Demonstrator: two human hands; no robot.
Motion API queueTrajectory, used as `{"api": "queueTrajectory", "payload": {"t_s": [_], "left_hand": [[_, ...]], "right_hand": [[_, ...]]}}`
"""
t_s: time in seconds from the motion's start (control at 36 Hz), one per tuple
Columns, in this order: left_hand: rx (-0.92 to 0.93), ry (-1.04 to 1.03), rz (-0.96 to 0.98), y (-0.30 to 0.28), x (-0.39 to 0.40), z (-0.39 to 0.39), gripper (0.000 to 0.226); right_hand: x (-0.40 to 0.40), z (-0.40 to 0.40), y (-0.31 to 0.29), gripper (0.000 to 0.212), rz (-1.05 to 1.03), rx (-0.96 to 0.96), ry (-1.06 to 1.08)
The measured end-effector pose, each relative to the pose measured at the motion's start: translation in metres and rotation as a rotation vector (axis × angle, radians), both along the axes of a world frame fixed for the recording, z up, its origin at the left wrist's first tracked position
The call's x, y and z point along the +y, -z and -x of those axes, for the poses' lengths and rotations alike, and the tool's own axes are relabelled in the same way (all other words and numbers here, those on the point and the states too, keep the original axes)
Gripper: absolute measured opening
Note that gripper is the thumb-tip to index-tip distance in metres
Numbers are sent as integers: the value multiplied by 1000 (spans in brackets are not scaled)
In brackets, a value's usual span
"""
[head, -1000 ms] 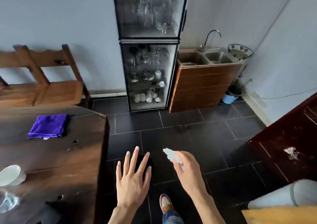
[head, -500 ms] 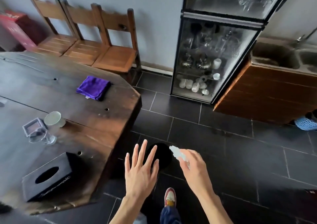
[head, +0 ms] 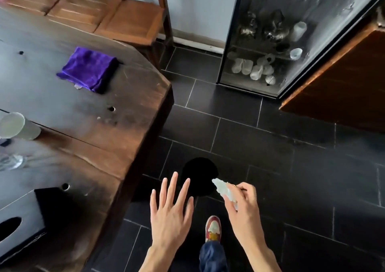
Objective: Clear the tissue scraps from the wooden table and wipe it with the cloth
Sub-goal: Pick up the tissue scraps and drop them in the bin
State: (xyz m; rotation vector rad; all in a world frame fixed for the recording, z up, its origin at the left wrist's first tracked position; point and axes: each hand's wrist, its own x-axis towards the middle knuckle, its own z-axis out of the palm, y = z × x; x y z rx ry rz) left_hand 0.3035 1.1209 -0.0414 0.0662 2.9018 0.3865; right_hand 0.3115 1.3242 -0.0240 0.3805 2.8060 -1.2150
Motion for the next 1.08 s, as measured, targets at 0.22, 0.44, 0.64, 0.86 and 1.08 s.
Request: {"api": "queueTrajectory", "payload": {"t_s": [0.22,0.44,0.64,0.86,1.08], "left_hand": [[-125,5,-21,105,-18,14,58],[-147,72,20,209,-26,25,53],[-111,111,51,286,-29,32,54],[-124,121,69,337,-25,49,53],[-168,117,51,375,-18,60,55]], "right_hand": [[-23,10,110,33,-16,-71,9],[-30,20,207,28,-24,-112,-6],[-28,28,277,31,-59,-135,-44],[-28,45,348,31,13,-191,4],[-36,68,396,32,-41,-223,-6]]}}
